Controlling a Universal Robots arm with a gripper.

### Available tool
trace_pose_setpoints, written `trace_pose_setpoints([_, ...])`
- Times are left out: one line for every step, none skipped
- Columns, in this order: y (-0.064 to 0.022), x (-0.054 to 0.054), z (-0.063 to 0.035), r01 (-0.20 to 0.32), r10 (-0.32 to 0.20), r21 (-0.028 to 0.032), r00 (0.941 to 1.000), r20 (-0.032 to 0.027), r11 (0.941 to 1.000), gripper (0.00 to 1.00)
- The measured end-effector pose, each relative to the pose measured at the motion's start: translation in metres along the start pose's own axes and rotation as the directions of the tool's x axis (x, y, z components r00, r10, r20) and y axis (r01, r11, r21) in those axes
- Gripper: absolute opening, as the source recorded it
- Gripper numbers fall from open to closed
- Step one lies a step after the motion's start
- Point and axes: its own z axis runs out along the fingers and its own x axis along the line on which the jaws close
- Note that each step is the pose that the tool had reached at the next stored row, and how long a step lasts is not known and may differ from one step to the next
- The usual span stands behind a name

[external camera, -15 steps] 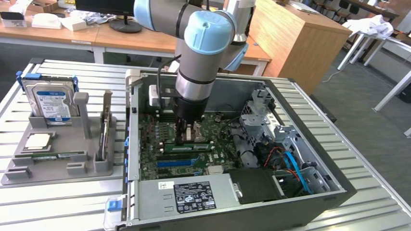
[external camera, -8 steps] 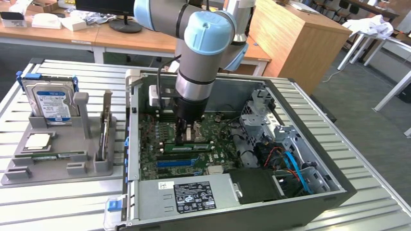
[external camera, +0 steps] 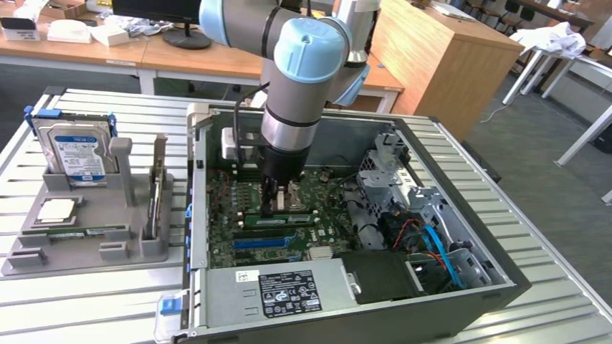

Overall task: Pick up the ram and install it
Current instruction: 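Press down the ram until it locks into place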

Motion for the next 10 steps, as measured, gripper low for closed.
trace_pose_setpoints([0.0000,0.0000,0.0000,0.000,0.000,0.0000,1.0000,0.0000,1.0000,0.10])
trace_pose_setpoints([0.0000,0.0000,0.0001,0.000,0.000,0.0000,1.0000,0.0000,1.0000,0.10])
trace_pose_setpoints([0.0000,0.0000,0.0003,0.000,0.000,0.0000,1.0000,0.0001,1.0000,0.10])
trace_pose_setpoints([0.0000,0.0000,0.0006,0.000,0.000,0.0000,1.0000,0.0000,1.0000,0.10])
trace_pose_setpoints([0.0000,0.0001,0.0010,0.000,0.000,0.0001,1.0000,-0.0001,1.0000,0.10])
trace_pose_setpoints([0.0000,0.0001,0.0012,0.000,0.000,0.0001,1.0000,-0.0002,1.0000,0.10])
trace_pose_setpoints([0.0000,0.0001,0.0014,0.000,0.000,0.0001,1.0000,-0.0003,1.0000,0.10])
trace_pose_setpoints([0.0000,0.0001,0.0014,0.000,0.000,0.0001,1.0000,-0.0003,1.0000,0.10])
trace_pose_setpoints([0.0000,0.0001,0.0015,0.000,0.000,0.0001,1.0000,-0.0002,1.0000,0.10])
trace_pose_setpoints([0.0000,0.0001,0.0016,0.000,0.000,0.0002,1.0000,-0.0001,1.0000,0.10])
